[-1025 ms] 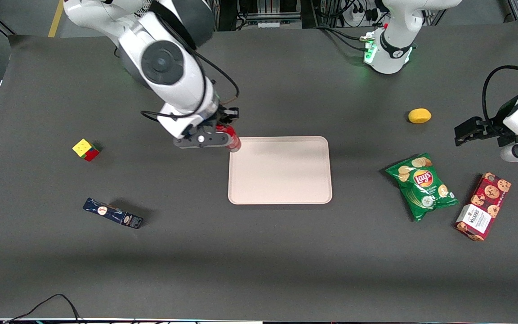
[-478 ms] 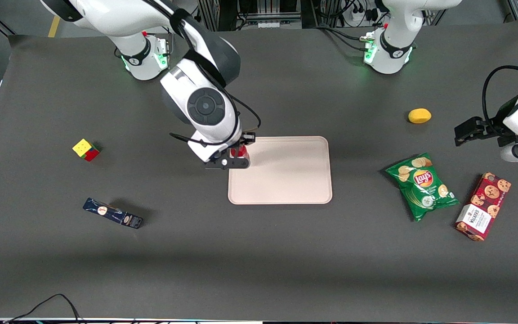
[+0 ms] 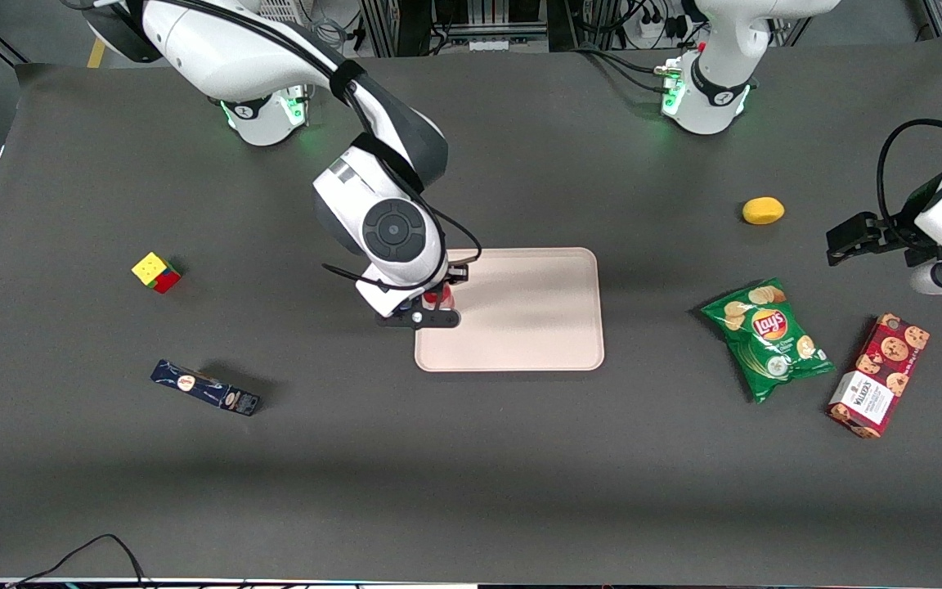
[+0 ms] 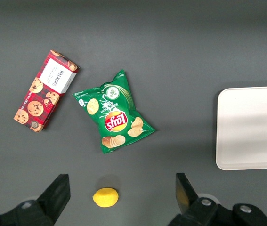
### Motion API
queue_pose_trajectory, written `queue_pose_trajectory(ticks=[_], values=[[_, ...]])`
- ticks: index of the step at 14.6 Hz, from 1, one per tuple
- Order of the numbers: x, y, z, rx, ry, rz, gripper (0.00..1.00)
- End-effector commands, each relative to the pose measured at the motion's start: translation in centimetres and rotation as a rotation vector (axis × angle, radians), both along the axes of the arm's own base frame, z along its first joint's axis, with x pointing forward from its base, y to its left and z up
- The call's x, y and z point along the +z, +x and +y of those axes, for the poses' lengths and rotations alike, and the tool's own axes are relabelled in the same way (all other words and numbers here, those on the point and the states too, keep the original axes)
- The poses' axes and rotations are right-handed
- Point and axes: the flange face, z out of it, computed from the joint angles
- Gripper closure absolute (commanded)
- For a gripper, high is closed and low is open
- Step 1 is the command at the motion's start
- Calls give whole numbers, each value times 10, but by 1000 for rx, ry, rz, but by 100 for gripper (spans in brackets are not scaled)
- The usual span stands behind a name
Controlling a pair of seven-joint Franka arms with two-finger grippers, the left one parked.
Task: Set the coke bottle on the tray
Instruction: 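Lower the bottle upright onto the tray's edge area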
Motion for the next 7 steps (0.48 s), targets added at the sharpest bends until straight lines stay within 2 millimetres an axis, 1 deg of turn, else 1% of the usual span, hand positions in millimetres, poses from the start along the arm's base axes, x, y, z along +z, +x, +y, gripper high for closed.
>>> queue_pose_trajectory(ticks=[1, 2, 3, 4, 5, 7], values=[[1, 6, 11, -43, -5, -42, 100], [-1, 6, 11, -42, -5, -43, 100], [-2, 6, 11, -42, -4, -44, 93], [-2, 6, 11, -42, -4, -44, 80], [-2, 6, 11, -42, -5, -45, 61], [-3, 6, 11, -40, -9, -51, 44]])
